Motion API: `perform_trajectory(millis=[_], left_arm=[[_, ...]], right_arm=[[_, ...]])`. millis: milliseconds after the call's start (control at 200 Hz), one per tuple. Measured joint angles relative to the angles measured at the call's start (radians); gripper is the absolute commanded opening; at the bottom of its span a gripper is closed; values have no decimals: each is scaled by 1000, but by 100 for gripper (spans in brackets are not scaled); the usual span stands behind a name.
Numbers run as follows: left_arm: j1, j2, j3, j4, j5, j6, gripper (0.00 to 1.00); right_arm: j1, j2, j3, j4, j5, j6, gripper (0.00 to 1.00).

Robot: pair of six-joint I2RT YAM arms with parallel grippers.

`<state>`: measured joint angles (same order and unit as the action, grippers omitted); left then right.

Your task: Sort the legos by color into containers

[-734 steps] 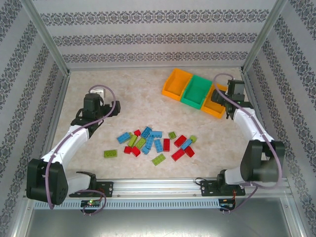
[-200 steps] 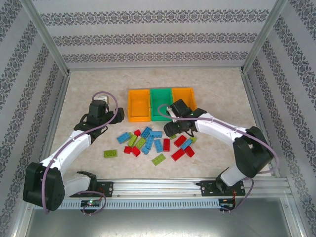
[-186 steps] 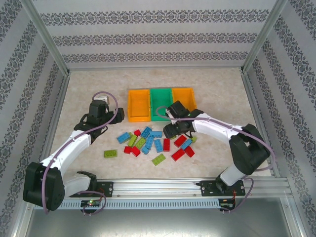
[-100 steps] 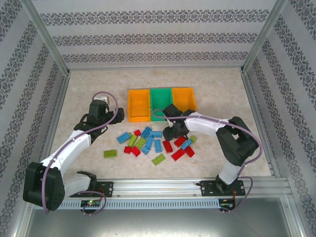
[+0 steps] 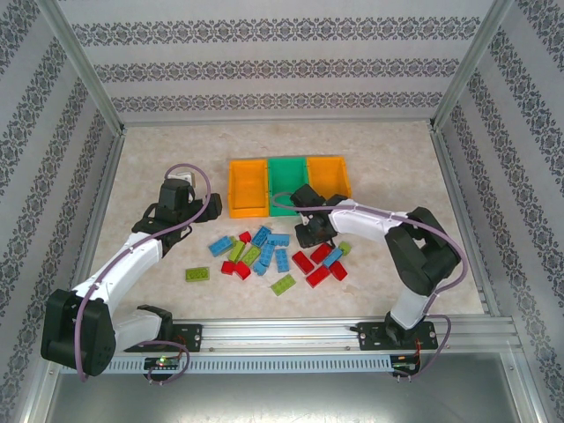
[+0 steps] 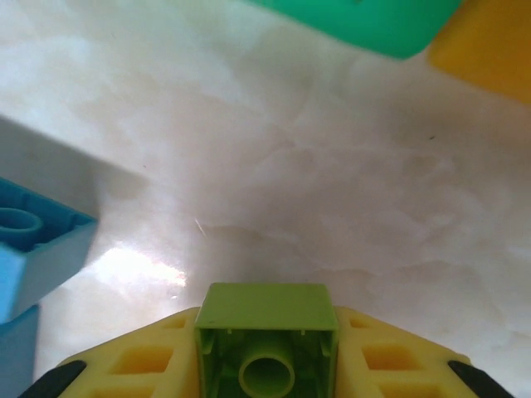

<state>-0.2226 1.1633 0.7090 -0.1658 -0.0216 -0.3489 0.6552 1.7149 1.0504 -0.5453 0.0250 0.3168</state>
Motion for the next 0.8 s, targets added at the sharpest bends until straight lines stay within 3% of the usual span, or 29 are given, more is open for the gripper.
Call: perform_trajectory(millis=[115, 290, 445, 799], left_arm=[[0, 0, 0, 0, 10, 0, 100], [-7, 0, 0, -7, 14, -1, 100], [-14, -2, 0, -31, 10, -33, 100], [-19, -87, -50, -268, -73, -261, 100]], right_arm=[[-48, -97, 0, 20, -1, 12, 28], [-198, -180, 28, 68, -11, 41, 28], [-274, -90, 127, 66, -7, 50, 30], [-280, 153, 296, 43, 4, 75, 42]])
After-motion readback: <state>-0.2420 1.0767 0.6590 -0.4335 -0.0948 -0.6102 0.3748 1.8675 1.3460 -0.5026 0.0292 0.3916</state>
